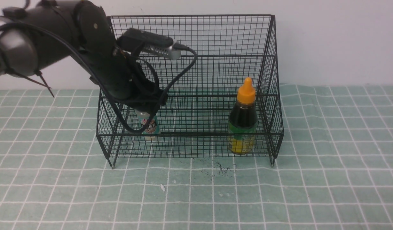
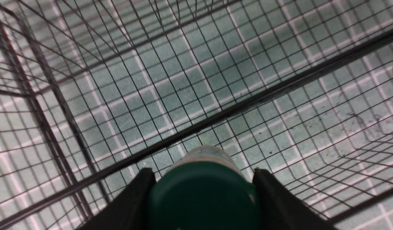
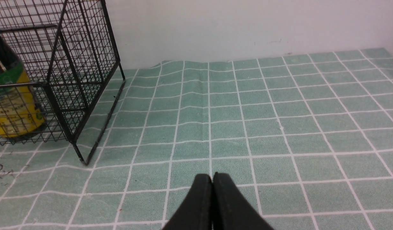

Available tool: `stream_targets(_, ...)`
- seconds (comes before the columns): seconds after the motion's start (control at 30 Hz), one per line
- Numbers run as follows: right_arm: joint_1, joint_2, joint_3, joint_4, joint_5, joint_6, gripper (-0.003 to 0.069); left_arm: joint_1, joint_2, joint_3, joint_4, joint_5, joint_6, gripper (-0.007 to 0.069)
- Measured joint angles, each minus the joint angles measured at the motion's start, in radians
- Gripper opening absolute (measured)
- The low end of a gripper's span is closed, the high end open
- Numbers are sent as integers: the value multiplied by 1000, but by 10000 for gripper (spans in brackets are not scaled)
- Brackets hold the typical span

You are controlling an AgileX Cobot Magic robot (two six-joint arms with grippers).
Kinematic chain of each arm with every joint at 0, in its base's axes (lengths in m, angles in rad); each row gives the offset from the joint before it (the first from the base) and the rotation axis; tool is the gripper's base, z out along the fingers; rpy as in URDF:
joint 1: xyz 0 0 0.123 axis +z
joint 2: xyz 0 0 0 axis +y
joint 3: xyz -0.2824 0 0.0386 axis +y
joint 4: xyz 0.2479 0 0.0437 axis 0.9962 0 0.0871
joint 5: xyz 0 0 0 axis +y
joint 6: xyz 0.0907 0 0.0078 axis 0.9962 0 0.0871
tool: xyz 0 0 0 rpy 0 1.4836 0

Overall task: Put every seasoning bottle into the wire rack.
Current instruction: Use the left arm to put the condiment bottle back on the shelf

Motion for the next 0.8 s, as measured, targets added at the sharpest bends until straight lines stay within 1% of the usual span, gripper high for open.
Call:
stream_targets(0.17, 0, 0, 0, 0, 0, 0, -14, 0, 36, 0, 0, 21, 0, 342)
stream_targets(0.3, 0, 0, 0, 0, 0, 0, -14, 0, 43, 0, 0, 43, 0, 401)
stream_targets(0.33, 0, 0, 0, 0, 0, 0, -14, 0, 44, 0, 0, 48, 0, 433)
stream_targets(0.4, 0, 0, 0, 0, 0, 0, -14, 0, 44, 0, 0, 50, 0, 472)
stream_targets(0.5, -1, 0, 0, 0, 0, 0, -14, 0, 44, -1, 0, 55, 0, 486)
stream_targets(0.6, -1, 0, 0, 0, 0, 0, -14, 0, 37, -26, 1, 89, 0, 488)
stream_targets(0.67, -1, 0, 0, 0, 0, 0, -14, -2, 16, -77, 2, 136, -3, 476)
stream_targets(0.73, -1, 0, 0, 0, 0, 0, -14, -2, -9, -127, 2, 178, -13, 444)
stream_targets(0.8, -1, 0, 0, 0, 0, 0, -14, -2, -42, -178, 2, 222, -27, 391)
